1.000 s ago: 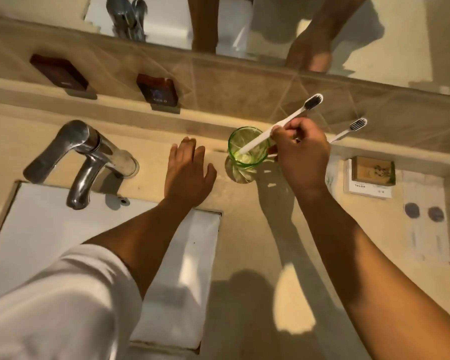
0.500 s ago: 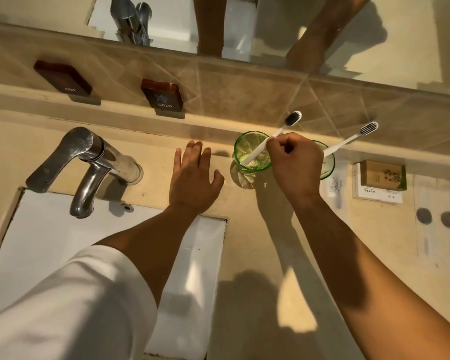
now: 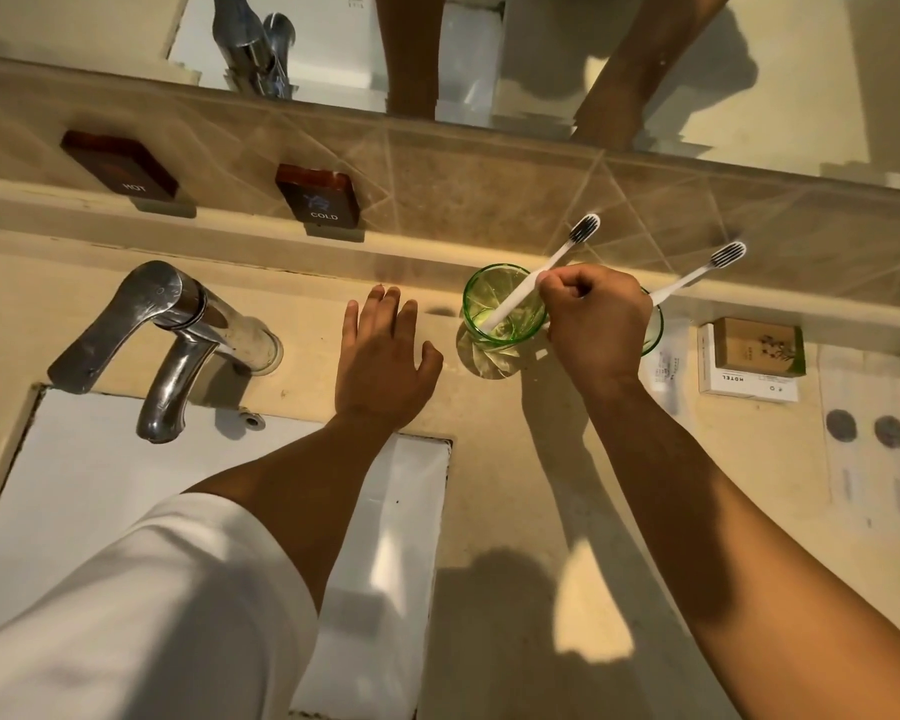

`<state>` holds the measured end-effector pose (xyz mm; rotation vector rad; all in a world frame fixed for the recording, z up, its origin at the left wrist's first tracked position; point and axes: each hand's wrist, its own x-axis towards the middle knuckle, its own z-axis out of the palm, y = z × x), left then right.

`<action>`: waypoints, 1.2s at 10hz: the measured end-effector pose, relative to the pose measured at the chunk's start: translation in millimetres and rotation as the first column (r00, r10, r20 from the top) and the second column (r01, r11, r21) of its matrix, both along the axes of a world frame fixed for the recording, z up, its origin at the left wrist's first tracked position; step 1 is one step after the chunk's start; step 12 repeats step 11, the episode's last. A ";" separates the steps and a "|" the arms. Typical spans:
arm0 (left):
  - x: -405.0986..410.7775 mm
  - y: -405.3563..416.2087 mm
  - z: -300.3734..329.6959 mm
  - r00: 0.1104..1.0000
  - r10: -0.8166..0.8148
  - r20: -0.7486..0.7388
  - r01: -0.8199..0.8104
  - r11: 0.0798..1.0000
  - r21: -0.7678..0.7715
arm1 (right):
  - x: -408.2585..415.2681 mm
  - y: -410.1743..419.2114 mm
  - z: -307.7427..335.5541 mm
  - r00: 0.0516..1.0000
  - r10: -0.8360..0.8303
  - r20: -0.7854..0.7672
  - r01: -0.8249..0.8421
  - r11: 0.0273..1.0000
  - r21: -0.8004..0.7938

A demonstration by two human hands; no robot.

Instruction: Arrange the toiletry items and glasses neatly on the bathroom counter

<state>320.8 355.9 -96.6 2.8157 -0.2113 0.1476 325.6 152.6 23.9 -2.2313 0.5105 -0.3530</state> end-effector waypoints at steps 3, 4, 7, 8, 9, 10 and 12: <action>-0.4 -1.6 1.1 1.000 -0.001 -0.006 0.001 1.000 0.001 | -1.1 0.1 0.1 0.999 -0.031 -0.040 0.033 0.998 0.061; -0.3 -1.7 0.9 1.000 0.004 -0.010 -0.004 1.000 0.007 | -0.8 -1.2 -0.2 0.997 -0.043 -0.058 0.048 0.996 0.080; 0.1 -1.1 2.2 1.000 0.005 -0.018 -0.005 1.000 0.010 | -0.4 -4.0 -0.5 0.995 -0.050 -0.085 0.057 0.995 0.076; -1.2 -1.4 2.4 1.000 -0.001 -0.007 0.001 1.000 0.015 | -1.7 -4.1 0.4 0.995 -0.045 -0.090 0.052 0.995 0.082; -1.5 -1.8 2.7 1.000 -0.005 0.003 0.005 1.000 0.009 | -3.7 -5.6 2.0 0.993 -0.042 -0.114 0.056 0.991 0.121; -2.8 -2.6 1.8 1.000 -0.009 0.015 0.009 1.000 0.019 | -7.0 -8.3 3.4 0.992 -0.052 -0.117 0.067 0.989 0.134; -0.8 -0.8 -2.2 1.000 -0.015 0.001 0.015 0.998 0.058 | -19.1 -10.8 5.9 0.998 -0.037 -0.047 0.045 0.983 0.179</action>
